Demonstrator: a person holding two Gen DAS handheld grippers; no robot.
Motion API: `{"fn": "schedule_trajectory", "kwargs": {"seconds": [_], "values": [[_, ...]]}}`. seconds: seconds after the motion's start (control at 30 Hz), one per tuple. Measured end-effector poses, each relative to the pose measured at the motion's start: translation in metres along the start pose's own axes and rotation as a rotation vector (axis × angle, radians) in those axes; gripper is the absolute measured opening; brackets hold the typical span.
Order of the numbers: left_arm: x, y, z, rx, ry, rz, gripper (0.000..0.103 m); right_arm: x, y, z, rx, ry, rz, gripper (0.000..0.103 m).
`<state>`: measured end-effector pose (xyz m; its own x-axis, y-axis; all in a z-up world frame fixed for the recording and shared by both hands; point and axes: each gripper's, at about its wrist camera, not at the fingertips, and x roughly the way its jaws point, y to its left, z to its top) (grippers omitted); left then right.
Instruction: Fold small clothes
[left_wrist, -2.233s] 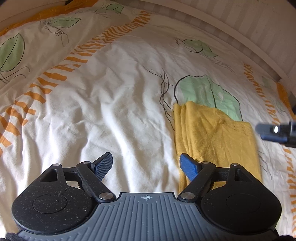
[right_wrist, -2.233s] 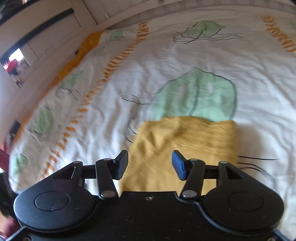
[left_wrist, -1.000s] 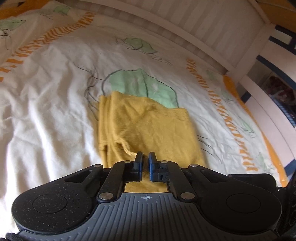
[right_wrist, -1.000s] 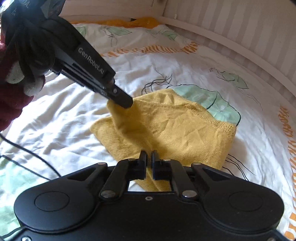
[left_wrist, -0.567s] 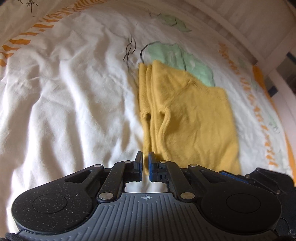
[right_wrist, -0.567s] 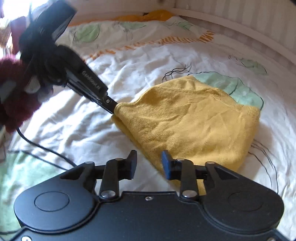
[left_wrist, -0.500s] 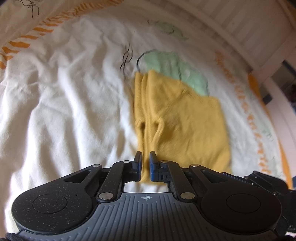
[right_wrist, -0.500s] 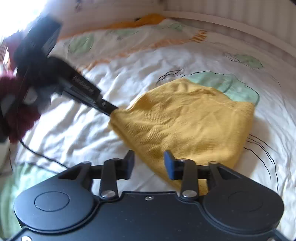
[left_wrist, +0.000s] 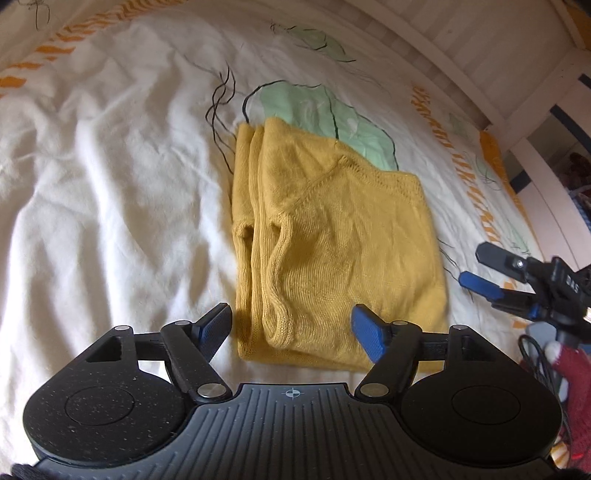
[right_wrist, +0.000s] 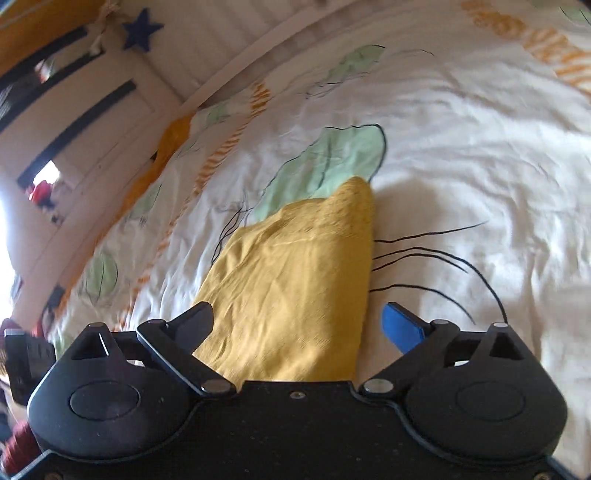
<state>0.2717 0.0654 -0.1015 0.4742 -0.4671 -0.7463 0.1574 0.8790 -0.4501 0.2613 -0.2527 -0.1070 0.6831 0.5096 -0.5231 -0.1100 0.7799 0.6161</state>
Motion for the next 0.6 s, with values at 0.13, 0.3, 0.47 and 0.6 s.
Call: {"fn": "schedule_trajectory", "kwargs": {"seconds": [0.13,0.3,0.47,0.6], "values": [[0.01,0.003,0.004,-0.042,0.033,-0.047,0.07,0.016,-0.02,0.009,0.08,0.014,0.045,0.099],[0.025,0.004,0.011,-0.06,0.063,-0.085,0.073,0.041,-0.037,0.017,0.155,0.042,0.129,0.1],[0.033,0.01,0.018,-0.091,0.072,-0.14,0.073,0.06,-0.041,0.027,0.165,0.061,0.209,0.103],[0.041,0.012,0.022,-0.098,0.071,-0.181,0.073,0.074,-0.038,0.034,0.152,0.076,0.23,0.103]]}}
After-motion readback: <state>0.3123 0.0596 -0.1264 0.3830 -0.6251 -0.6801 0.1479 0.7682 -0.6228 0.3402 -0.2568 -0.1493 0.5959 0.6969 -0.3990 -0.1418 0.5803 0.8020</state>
